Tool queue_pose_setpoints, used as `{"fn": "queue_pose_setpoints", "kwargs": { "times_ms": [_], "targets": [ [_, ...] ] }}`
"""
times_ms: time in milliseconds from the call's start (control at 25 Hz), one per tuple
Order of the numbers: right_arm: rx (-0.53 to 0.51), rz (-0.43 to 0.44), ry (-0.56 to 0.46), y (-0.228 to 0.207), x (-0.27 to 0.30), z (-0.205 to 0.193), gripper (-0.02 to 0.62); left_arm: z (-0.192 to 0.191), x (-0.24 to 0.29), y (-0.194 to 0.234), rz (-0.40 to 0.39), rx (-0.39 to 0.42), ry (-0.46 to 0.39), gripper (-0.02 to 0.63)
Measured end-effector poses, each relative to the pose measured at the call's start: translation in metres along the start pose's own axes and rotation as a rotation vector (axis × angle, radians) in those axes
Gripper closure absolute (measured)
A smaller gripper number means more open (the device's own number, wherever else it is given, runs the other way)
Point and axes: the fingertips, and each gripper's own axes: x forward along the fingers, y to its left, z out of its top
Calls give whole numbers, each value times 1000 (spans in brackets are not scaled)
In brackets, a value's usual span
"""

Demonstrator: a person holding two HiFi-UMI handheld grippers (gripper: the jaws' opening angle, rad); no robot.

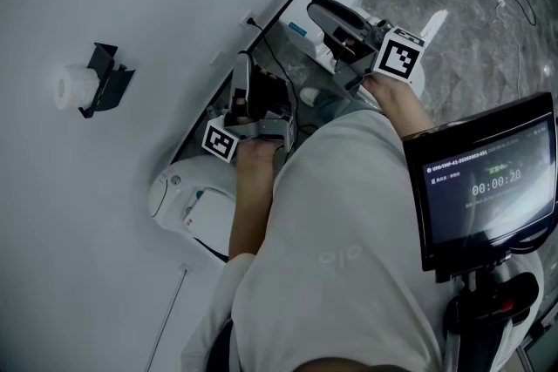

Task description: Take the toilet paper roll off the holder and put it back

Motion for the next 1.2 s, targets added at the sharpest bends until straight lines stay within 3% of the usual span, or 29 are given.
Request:
{"fn": "queue_pose_setpoints", "kwargs": {
  "times_ms": [200,1200],
  "targets": [
    [126,82,-108,0,-2,13,417,2,1,-3,-10,6,-10,601],
    [91,16,-93,-9,-2,11,419,6,-3,-3,-3,11,-29,601]
  ]
}}
